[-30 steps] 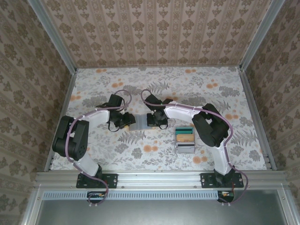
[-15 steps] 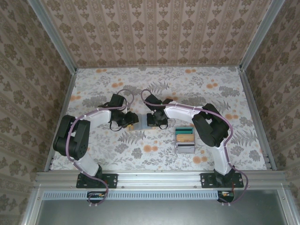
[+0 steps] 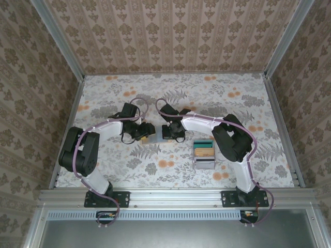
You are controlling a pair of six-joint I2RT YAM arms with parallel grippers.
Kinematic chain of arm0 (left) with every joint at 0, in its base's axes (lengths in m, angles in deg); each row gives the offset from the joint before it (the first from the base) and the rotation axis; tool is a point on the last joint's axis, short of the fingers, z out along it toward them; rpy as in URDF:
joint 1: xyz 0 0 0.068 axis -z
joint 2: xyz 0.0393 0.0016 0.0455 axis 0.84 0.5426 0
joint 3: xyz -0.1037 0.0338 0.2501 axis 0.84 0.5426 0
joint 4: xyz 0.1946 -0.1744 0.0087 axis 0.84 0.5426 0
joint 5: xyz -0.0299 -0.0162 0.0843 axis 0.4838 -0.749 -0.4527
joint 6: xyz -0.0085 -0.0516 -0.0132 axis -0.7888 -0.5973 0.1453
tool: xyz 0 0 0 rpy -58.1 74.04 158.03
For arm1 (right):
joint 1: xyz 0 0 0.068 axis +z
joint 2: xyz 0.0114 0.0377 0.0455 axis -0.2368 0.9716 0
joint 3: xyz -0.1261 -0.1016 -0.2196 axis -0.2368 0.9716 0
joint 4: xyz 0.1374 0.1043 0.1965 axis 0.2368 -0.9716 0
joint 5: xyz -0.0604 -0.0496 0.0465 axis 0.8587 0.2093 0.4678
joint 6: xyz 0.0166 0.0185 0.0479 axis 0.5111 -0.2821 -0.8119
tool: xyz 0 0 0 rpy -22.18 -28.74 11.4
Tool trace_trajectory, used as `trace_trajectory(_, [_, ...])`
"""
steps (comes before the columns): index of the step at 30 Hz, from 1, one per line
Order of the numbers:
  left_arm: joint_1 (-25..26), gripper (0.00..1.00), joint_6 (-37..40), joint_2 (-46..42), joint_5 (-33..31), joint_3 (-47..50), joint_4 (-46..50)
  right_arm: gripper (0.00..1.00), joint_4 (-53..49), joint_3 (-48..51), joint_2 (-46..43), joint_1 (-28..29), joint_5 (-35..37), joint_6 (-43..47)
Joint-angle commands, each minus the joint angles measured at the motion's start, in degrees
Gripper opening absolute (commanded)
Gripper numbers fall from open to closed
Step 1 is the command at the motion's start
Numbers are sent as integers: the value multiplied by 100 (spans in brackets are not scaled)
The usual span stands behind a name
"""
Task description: Take the credit cards out of the card holder
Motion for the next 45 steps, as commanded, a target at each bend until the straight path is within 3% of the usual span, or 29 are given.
trace_trajectory(1, [51, 52, 59, -86, 31, -163, -35, 0, -232, 27, 6, 32, -79, -59])
trace_trajectory(9, [-108, 53, 138, -589, -616, -61, 354, 0, -291, -161, -265, -55, 38, 73])
trace_trajectory(19, [-216, 53, 200, -535, -595, -11, 418, 0, -310, -297, -230, -314, 36, 202])
trace_trajectory(45, [-203, 53, 332, -60, -619, -19, 506, 0, -239, -142, 214, -311, -211, 185])
